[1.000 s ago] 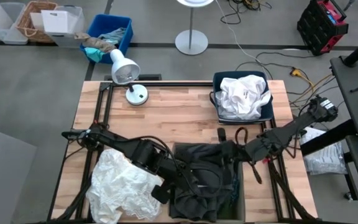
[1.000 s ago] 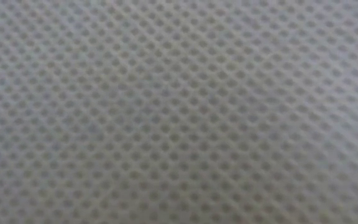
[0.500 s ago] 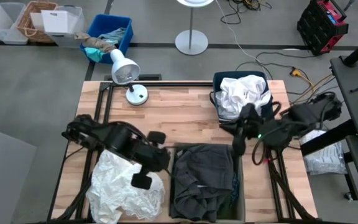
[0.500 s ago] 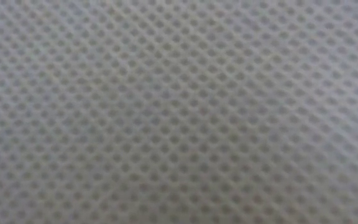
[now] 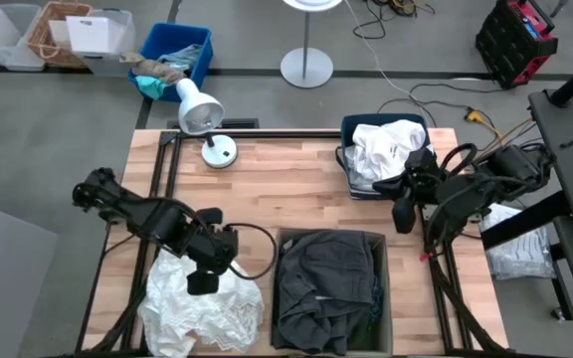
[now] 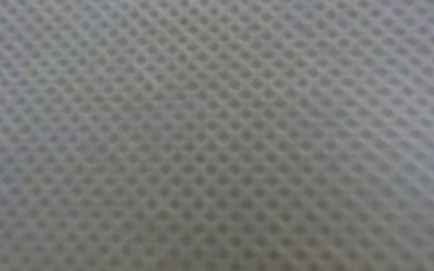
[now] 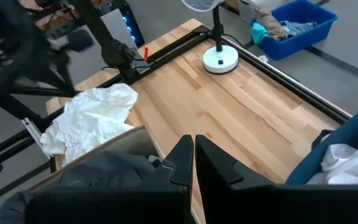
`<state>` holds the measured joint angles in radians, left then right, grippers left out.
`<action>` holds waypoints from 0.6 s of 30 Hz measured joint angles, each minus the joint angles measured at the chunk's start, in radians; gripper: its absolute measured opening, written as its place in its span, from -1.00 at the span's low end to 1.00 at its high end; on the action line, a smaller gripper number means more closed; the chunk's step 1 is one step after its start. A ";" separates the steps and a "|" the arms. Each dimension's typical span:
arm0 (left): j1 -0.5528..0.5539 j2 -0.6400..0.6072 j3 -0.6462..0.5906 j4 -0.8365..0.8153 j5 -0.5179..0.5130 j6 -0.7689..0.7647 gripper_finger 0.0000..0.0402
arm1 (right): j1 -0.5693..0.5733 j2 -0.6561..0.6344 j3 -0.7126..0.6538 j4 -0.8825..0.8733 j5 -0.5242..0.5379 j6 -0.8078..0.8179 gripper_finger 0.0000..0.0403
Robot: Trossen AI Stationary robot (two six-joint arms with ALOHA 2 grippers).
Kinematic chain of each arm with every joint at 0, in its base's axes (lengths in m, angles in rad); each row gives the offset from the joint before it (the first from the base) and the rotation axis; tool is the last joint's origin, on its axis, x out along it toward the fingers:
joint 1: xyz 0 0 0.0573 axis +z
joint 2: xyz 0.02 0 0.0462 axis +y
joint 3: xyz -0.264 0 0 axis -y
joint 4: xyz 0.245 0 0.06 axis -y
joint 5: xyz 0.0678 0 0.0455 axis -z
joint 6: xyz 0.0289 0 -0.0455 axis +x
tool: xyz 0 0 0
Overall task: Sort clothes
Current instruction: Put the white blouse into the blue laundry organizer
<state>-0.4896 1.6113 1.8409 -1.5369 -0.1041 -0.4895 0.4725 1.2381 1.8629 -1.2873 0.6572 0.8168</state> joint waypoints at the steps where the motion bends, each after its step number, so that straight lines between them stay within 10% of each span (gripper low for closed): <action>1: 0.000 -0.025 -0.063 0.026 0.011 -0.030 -1.00 | 0.000 0.000 0.003 0.001 0.000 -0.005 -0.95; 18: 0.000 -0.219 -0.762 0.179 0.269 -0.746 -0.97 | 0.000 0.002 -0.013 -0.018 0.046 -0.018 -0.95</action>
<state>-0.4892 1.3919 1.0790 -1.3578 0.1652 -1.2357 0.4725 1.2396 1.8500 -1.3051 0.7030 0.7990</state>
